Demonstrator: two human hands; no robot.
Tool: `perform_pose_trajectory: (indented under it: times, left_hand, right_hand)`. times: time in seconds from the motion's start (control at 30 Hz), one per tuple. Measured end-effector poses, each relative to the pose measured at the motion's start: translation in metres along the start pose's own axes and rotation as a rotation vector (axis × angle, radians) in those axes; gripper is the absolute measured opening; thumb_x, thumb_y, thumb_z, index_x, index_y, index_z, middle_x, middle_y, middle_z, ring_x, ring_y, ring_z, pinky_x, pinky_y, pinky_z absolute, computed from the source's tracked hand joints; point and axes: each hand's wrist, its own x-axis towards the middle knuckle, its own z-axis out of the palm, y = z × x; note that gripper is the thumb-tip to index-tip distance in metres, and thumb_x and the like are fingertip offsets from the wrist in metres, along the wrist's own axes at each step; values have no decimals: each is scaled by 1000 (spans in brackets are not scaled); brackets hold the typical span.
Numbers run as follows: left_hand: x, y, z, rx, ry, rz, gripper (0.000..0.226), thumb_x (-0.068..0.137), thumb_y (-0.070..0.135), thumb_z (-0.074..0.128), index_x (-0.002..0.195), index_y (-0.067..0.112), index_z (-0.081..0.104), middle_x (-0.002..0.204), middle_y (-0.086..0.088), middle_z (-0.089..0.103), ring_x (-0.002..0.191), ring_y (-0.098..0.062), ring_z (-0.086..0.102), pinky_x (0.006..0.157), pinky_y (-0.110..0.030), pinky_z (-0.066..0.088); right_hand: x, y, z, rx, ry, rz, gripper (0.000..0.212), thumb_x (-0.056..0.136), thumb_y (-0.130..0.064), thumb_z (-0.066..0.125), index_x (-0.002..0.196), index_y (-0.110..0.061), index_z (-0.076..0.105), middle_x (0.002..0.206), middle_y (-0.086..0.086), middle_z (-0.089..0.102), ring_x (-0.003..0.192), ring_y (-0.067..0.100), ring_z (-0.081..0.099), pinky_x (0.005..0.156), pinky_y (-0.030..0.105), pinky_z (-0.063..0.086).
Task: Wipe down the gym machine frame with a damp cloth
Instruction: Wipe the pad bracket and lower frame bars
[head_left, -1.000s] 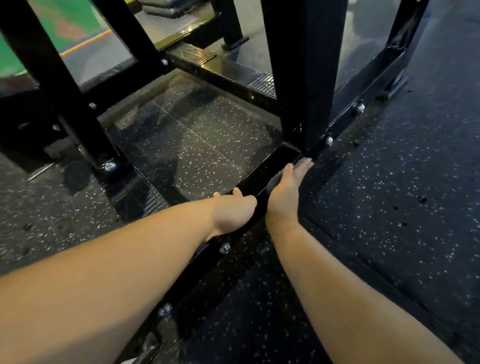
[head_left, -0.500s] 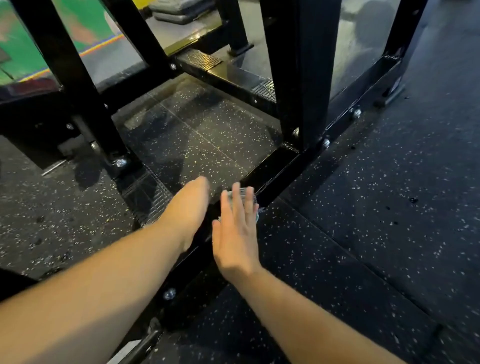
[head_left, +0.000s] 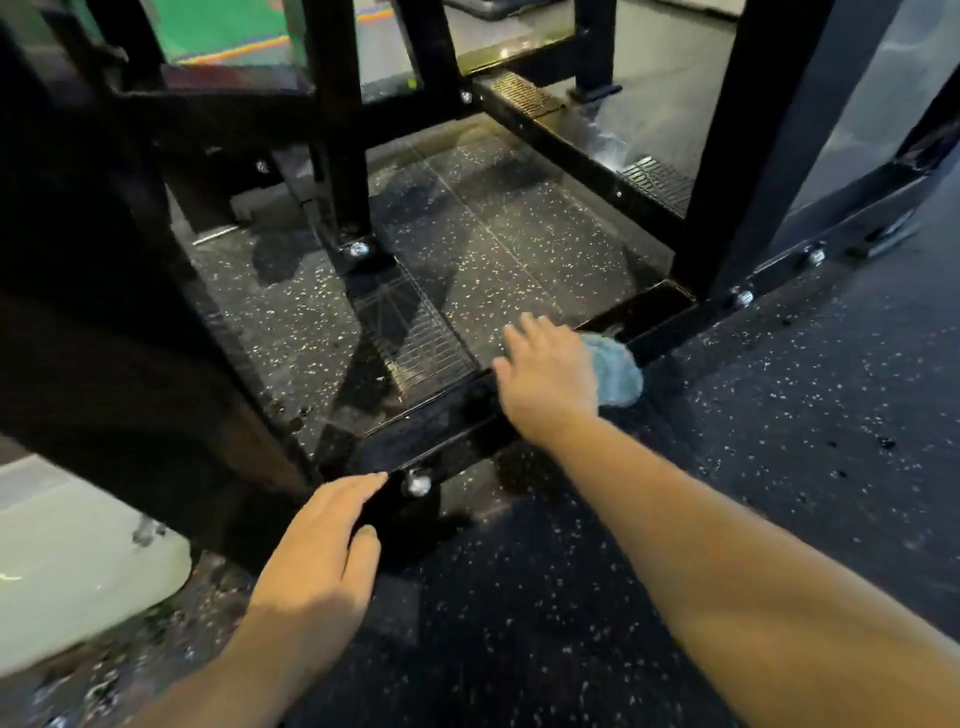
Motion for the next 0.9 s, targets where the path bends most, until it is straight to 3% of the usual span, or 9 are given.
perform_pose_trajectory:
  times: [0.13, 0.27, 0.33, 0.43, 0.57, 0.63, 0.7, 0.8, 0.9]
  left_hand:
    - [-17, -16, -4, -9, 132, 6, 30, 84, 28, 34, 106, 35, 54, 110, 29, 49, 105, 21, 40, 90, -2, 28]
    - [-30, -24, -17, -24, 187, -33, 26, 81, 32, 30, 94, 38, 52, 103, 25, 51, 100, 16, 43, 78, -3, 32]
    - [-38, -33, -19, -38, 178, -46, 26, 81, 30, 31, 94, 41, 51, 103, 24, 52, 99, 11, 45, 77, -7, 34]
    - [-51, -47, -24, -70, 207, -94, 26, 80, 34, 32, 92, 42, 53, 100, 24, 54, 93, 10, 48, 79, -6, 34]
    - [-54, -54, -29, -87, 279, -117, 34, 82, 30, 30, 100, 28, 58, 95, 18, 54, 86, 0, 48, 78, -8, 33]
    - [-51, -54, -28, -94, 280, -154, 29, 90, 20, 33, 105, 25, 57, 99, 9, 53, 94, -12, 46, 79, -21, 34]
    - [-47, -52, -25, -151, 324, -219, 27, 94, 6, 38, 108, 22, 54, 106, 2, 53, 101, -18, 48, 86, -32, 37]
    - [-47, -45, -21, -213, 384, -263, 27, 91, 1, 41, 105, 21, 51, 105, -2, 56, 99, -20, 52, 86, -34, 39]
    - [-48, -42, -22, -219, 363, -224, 26, 92, 1, 42, 108, 17, 53, 107, 1, 54, 102, -17, 49, 88, -29, 37]
  right_hand:
    - [-44, -107, 20, 17, -42, -320, 51, 103, -33, 28, 148, -9, 27, 155, 11, 27, 142, 28, 24, 116, 39, 19]
    - [-44, -105, 22, -21, -184, -672, 53, 102, -26, 34, 151, -10, 21, 159, 9, 19, 144, 23, 24, 118, 36, 17]
    - [-30, -63, 12, 17, -145, -489, 53, 102, -31, 33, 152, -14, 22, 160, 8, 15, 146, 23, 19, 119, 38, 9]
    - [-8, 13, -6, -78, -153, -9, 57, 103, -43, 20, 154, -17, 11, 162, 6, -2, 149, 22, -3, 118, 41, -6]
    - [-7, -5, -2, -86, -155, 125, 58, 103, -42, 15, 154, -15, 7, 162, 7, -3, 149, 22, -4, 120, 40, -3]
    - [-25, -58, 8, -36, -118, 1, 57, 104, -38, 15, 154, -14, 4, 162, 4, -2, 149, 20, -3, 120, 37, -3]
    - [-50, -110, 22, 77, -68, -247, 55, 102, -32, 23, 153, -11, 15, 160, 5, 14, 148, 20, 11, 119, 33, 0]
    - [-71, -140, 29, 196, -105, -463, 56, 91, -26, 30, 142, -5, 44, 144, 8, 47, 137, 22, 41, 116, 32, 13]
    - [-56, -109, 22, 152, -137, -648, 49, 95, -16, 44, 144, -9, 41, 148, 5, 42, 140, 21, 35, 116, 32, 6]
